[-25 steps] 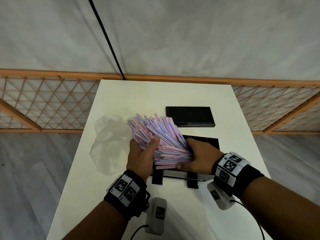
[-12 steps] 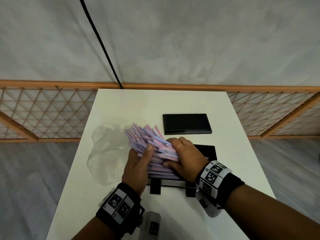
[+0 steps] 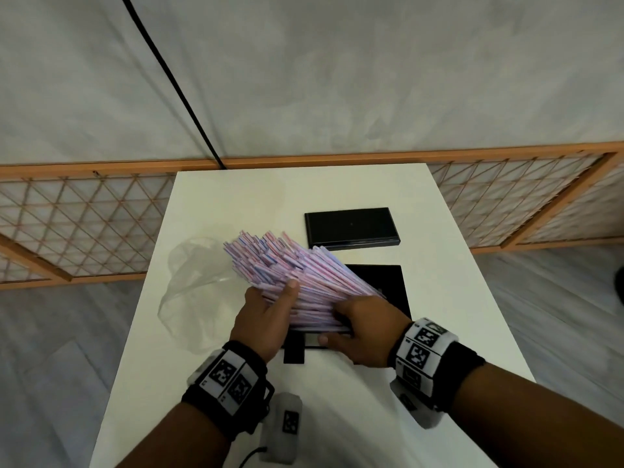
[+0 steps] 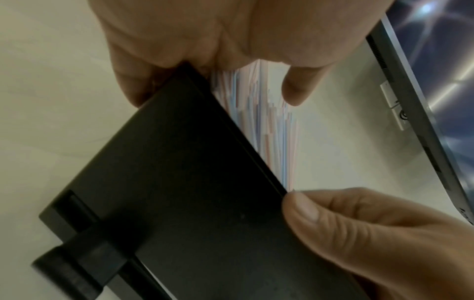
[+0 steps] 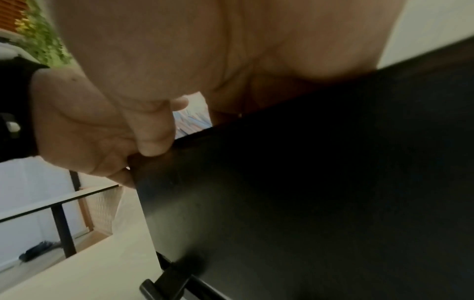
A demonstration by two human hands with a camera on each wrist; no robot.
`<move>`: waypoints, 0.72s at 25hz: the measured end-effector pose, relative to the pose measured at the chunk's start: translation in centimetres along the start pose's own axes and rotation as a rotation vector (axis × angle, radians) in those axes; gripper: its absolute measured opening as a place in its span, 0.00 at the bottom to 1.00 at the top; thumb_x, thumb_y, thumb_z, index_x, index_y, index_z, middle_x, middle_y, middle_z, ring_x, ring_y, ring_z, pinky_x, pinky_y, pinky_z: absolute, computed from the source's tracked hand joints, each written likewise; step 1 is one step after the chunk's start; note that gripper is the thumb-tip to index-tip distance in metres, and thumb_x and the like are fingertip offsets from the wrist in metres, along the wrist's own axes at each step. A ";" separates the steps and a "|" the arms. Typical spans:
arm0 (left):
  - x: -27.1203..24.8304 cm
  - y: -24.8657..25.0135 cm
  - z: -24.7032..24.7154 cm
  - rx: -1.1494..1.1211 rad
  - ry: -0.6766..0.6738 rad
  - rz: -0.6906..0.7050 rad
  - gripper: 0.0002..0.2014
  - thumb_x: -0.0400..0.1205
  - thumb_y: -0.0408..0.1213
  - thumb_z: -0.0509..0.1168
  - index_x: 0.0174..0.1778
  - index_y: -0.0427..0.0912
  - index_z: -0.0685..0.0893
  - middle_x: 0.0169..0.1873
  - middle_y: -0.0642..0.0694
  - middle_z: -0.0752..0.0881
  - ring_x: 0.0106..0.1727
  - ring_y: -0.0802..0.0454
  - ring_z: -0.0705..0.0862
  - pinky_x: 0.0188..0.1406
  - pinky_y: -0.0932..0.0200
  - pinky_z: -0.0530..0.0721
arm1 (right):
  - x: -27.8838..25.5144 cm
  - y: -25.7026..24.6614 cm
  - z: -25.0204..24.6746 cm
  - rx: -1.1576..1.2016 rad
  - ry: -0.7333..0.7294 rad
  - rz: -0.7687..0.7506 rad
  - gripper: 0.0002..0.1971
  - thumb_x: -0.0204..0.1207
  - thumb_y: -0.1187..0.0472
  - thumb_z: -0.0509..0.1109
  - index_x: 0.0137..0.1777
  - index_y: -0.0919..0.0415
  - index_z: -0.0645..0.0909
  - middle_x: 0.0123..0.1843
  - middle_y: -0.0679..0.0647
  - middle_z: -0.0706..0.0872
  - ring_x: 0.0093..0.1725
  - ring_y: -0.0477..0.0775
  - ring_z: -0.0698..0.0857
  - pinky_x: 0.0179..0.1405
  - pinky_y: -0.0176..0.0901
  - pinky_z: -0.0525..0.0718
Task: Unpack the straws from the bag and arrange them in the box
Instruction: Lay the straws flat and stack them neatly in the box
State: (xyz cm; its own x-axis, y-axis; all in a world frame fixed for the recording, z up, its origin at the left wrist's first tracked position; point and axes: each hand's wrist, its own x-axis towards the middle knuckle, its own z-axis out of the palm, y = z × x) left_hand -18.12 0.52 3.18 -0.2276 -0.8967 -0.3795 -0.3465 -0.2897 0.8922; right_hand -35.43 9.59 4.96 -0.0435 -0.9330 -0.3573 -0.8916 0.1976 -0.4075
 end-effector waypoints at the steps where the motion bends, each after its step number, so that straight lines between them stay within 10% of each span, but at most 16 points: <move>1: 0.0 0.0 0.0 0.010 0.006 -0.006 0.41 0.66 0.74 0.67 0.66 0.48 0.78 0.61 0.51 0.85 0.62 0.47 0.84 0.71 0.44 0.79 | 0.0 0.0 -0.1 0.010 -0.015 0.012 0.16 0.74 0.32 0.65 0.44 0.43 0.75 0.40 0.46 0.80 0.48 0.53 0.85 0.44 0.37 0.71; 5: -0.3 0.1 0.2 -0.009 0.016 0.003 0.50 0.58 0.83 0.63 0.67 0.50 0.79 0.62 0.50 0.87 0.63 0.46 0.85 0.71 0.42 0.80 | 0.1 0.2 0.0 0.008 -0.060 0.004 0.24 0.78 0.33 0.62 0.64 0.47 0.81 0.53 0.50 0.88 0.56 0.52 0.85 0.51 0.37 0.73; 11: -0.5 0.1 0.0 -0.059 0.037 0.001 0.46 0.61 0.78 0.63 0.69 0.51 0.79 0.64 0.50 0.86 0.65 0.47 0.85 0.72 0.41 0.79 | 1.3 -0.1 0.8 0.069 -0.132 0.062 0.36 0.72 0.21 0.53 0.64 0.46 0.82 0.52 0.53 0.90 0.54 0.53 0.86 0.59 0.45 0.83; 18: -0.5 0.0 0.1 -0.101 0.041 0.040 0.41 0.64 0.75 0.63 0.69 0.53 0.80 0.63 0.51 0.87 0.64 0.48 0.85 0.71 0.40 0.80 | 2.2 -0.8 -0.5 0.181 -0.266 0.074 0.34 0.76 0.28 0.61 0.77 0.45 0.73 0.75 0.52 0.80 0.73 0.55 0.77 0.66 0.38 0.69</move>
State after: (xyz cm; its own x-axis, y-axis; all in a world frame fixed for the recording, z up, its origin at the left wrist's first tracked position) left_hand -18.14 1.05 3.34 -0.2011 -0.9207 -0.3345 -0.2443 -0.2835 0.9273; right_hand -35.06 7.29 4.88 0.0352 -0.8073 -0.5891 -0.7948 0.3347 -0.5062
